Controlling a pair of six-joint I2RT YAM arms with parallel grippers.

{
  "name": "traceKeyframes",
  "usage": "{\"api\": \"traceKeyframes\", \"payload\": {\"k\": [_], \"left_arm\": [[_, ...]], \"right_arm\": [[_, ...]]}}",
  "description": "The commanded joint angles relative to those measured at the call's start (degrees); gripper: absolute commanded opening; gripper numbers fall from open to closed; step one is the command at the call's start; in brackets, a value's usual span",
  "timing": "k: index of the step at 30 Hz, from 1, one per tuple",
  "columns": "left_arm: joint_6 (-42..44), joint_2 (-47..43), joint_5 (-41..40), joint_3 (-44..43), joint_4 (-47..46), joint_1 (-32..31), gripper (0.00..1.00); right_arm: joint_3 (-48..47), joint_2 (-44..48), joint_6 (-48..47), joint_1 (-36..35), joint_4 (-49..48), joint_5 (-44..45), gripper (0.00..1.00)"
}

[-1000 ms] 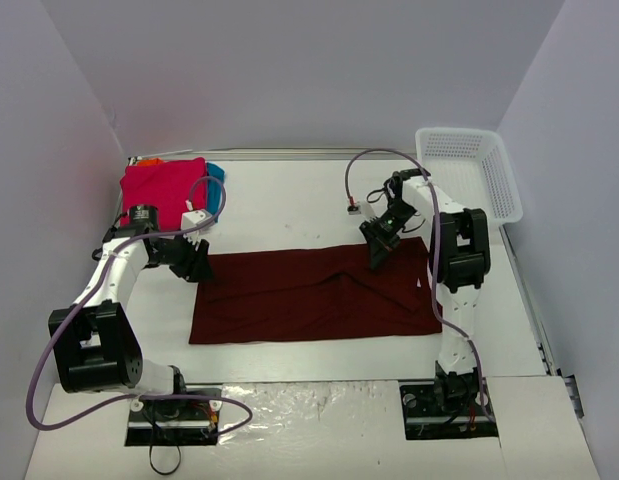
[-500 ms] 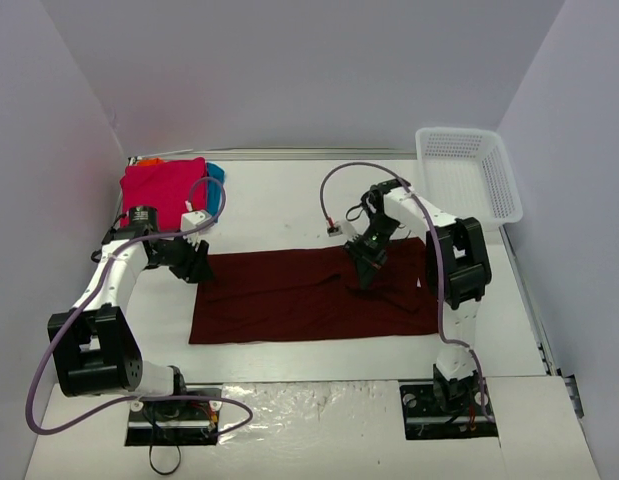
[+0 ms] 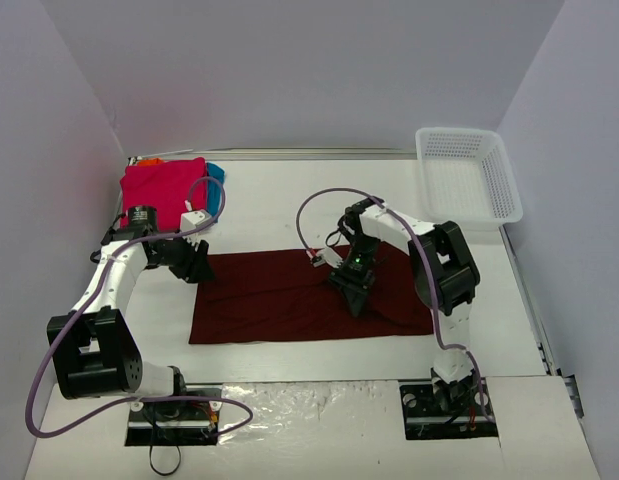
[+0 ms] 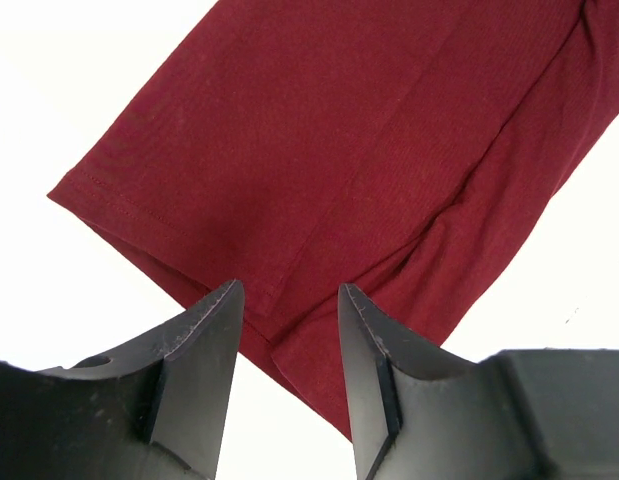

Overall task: Fold and stack the t-shirts
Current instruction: Fold the other side of the tshirt into a rectangle, then rotate the tshirt 90 degrees

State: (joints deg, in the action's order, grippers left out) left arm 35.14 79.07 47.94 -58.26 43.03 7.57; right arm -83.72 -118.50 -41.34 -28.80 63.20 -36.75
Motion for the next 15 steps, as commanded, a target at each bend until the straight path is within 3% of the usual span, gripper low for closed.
{"api": "traceKeyframes", "payload": {"k": [1,6,7,8,11,15], "left_arm": [[0.72,-1.81,1.28,-0.01,0.66,0.42,0.42],[0.9,-2.95,0.75,-0.63,1.53,0.42,0.42],[1.07,-3.3,0.75,-1.15,1.8,0.42,0.42],[1.25,-4.18,0.57,-1.42,2.23,0.51,0.43],[1.78,-6.28,-0.13,-2.29,3.46,0.69,0.43],[2.83,-8.84,-1.36,-3.35,5.93,0.86,0.45]], "right_arm": [[-0.04,5.55,0.91,0.67,2.72,0.54,0.36],[1.01,10.12,2.32,1.46,2.28,2.56,0.34],[2.15,12.22,2.75,2.77,2.11,3.09,0.31],[2.77,13.19,2.85,3.65,1.67,3.44,0.19],[6.37,17.33,4.77,8.31,-0.87,7.91,0.0],[11.82,20.5,6.45,13.58,-4.22,16.26,0.0]]}}
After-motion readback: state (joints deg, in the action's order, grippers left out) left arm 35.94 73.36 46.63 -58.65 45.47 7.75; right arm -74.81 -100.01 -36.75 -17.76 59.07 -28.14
